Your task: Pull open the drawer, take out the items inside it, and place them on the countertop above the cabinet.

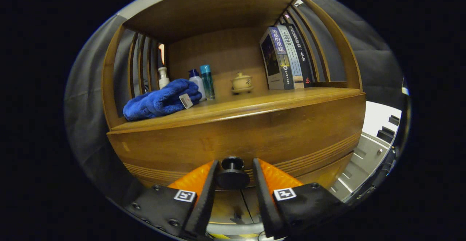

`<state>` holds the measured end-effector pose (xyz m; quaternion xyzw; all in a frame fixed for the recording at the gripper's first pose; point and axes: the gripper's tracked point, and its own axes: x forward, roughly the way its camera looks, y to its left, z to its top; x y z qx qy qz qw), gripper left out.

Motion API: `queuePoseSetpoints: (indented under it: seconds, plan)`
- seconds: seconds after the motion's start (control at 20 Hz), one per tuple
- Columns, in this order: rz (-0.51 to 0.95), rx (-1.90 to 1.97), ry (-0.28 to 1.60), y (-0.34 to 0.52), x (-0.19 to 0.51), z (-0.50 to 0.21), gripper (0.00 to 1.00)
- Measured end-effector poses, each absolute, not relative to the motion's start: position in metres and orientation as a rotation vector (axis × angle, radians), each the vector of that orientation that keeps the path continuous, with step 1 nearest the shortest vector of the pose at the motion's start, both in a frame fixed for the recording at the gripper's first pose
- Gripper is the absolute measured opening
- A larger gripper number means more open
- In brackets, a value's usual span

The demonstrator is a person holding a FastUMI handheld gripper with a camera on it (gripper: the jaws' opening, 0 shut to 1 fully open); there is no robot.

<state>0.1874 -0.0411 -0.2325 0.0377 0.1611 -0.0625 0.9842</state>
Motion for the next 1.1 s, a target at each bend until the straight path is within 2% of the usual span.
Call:
queuePoseSetpoints:
  seconds: [0.2,0.35,0.95,1.1]
  plan:
    - [-0.111,0.066,0.34,-0.042,0.183,-0.232,0.48]
    - [-0.095,0.066,0.357,-0.041,0.183,-0.234,0.43]
    - [-0.046,0.017,0.325,-0.029,0.092,-0.22,0.43]
    - [-0.07,0.02,0.316,-0.027,0.069,-0.215,0.43]
